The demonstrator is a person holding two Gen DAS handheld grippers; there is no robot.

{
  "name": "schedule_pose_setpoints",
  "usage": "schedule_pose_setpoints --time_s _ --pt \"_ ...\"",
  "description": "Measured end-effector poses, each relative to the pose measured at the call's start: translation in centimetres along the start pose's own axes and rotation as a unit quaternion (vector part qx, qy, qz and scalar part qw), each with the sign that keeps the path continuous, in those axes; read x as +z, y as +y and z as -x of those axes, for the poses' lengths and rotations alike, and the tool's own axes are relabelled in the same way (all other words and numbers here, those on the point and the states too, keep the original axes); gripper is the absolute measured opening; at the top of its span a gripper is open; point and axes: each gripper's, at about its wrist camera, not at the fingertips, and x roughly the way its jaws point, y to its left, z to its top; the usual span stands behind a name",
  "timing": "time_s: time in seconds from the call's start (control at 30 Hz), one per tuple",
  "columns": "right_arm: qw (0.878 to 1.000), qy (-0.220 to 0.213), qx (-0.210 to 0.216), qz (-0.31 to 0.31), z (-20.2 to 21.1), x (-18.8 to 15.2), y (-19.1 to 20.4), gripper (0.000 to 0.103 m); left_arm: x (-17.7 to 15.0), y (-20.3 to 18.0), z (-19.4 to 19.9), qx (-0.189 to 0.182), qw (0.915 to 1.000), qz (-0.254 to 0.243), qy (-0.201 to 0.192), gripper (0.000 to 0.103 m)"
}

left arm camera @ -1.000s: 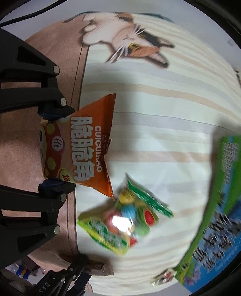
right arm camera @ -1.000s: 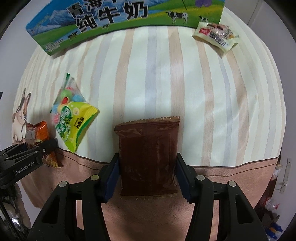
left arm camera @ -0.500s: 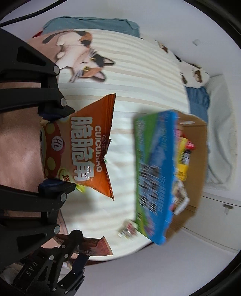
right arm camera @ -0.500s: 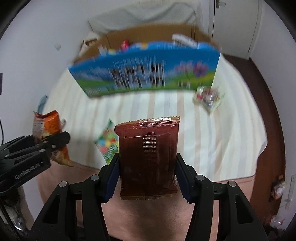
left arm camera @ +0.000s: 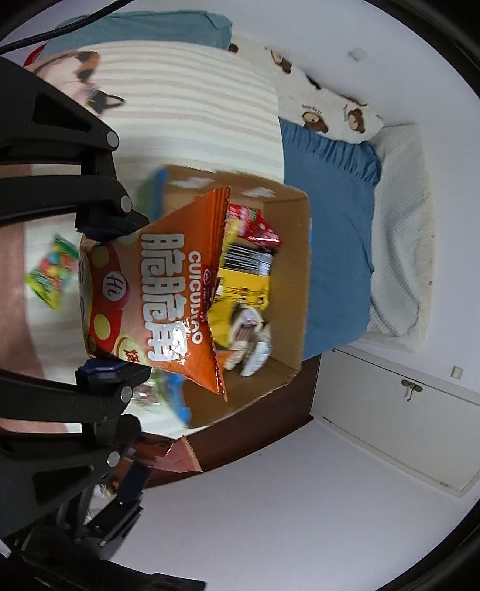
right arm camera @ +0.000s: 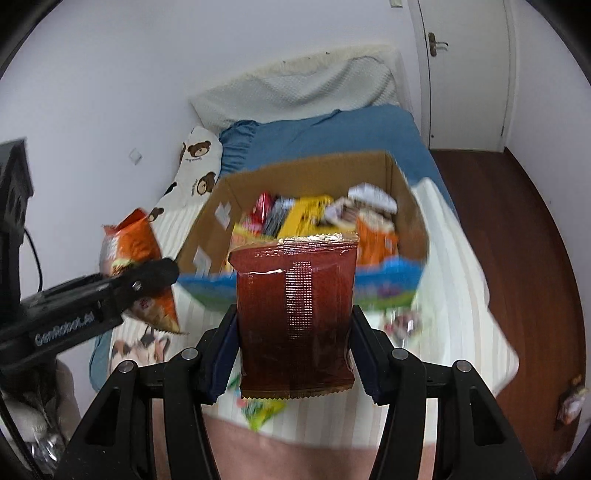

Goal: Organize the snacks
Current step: 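Carry both packets into the box and open both tools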

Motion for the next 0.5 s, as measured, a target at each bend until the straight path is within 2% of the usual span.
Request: schedule_pose_setpoints --time_s 0.17,0.23,0.5 --pt "1.000 0.021 -0.010 -0.003 -4.6 6.3 -1.1 0.059 6.0 1.9 -5.2 0.024 0.9987 0.009 0.044 0.045" --pt "0.999 0.035 -0.017 -0.004 -6.9 8.5 -1.5 0.059 8.0 3.1 -7.9 0.029 0.9967 0.022 0.073 0.045" --pt "0.995 0.097 -0.030 -0.017 -15.0 14.4 -2.5 0.059 12.1 5.8 -14.4 0.050 0.9879 0.051 0.138 0.046"
